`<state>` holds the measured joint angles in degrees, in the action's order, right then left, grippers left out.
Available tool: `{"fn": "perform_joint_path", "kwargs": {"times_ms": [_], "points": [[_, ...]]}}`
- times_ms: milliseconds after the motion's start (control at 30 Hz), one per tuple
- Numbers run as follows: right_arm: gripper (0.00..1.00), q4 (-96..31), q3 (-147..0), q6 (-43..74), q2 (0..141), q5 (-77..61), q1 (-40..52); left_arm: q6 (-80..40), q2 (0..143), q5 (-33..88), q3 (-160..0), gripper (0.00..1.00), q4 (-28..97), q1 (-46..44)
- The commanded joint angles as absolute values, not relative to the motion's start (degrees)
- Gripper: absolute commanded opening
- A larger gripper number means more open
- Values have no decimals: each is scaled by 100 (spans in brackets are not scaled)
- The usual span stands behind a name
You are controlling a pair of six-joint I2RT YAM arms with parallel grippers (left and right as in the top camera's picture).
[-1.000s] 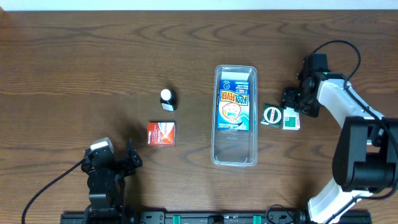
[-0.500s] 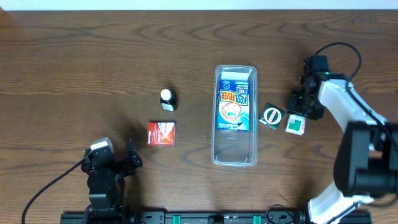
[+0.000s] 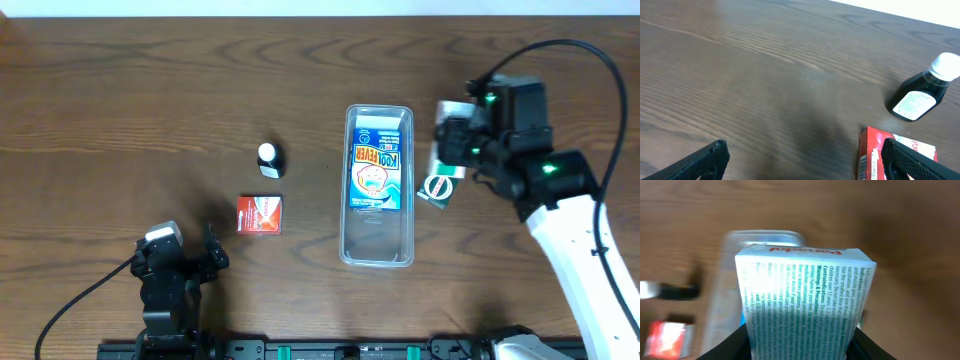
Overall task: Pack container
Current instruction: 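Place the white Panadol box into the container with the right gripper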
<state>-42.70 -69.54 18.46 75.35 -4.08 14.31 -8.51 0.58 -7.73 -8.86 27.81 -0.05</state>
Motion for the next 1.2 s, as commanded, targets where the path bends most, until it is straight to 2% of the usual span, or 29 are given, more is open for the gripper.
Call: {"fn": "perform_joint_path", "kwargs": {"times_ms": [0,200,467,633,700,833,900,1000,1067,1133,1167], "points": [[46,-3986,-6989,2161,7811,-451,1973,-755,38,-816,-784,98,2779,21],[46,-3361,-6989,2646,8759,-276,2530,-755,38,-816,-784,98,2777,21],[44,-3210,-6991,3000,9765,-263,2497,-753,38,-816,-784,98,2777,21],[52,-3253,-6991,3002,9859,292,2493,-755,38,-816,-784,98,2777,21],[60,-3273,-6991,2995,9859,419,2493,-755,38,-816,-784,98,2779,21],[70,-3212,-6997,2724,9845,515,2493,-755,38,-816,-784,98,2779,21],[70,-3210,-7015,2646,9804,493,2493,-755,38,-816,-784,98,2777,21],[60,-3151,-7017,2561,9725,185,2504,-755,38,-816,-784,98,2777,21],[38,-3098,-7017,2565,9712,-82,2528,-755,38,-816,-784,98,2777,21],[20,-3087,-7017,2565,9736,-259,2561,-755,38,-816,-784,98,2777,21],[15,-3096,-7017,2565,9751,-261,2582,-755,38,-816,-784,98,2777,21]]}}
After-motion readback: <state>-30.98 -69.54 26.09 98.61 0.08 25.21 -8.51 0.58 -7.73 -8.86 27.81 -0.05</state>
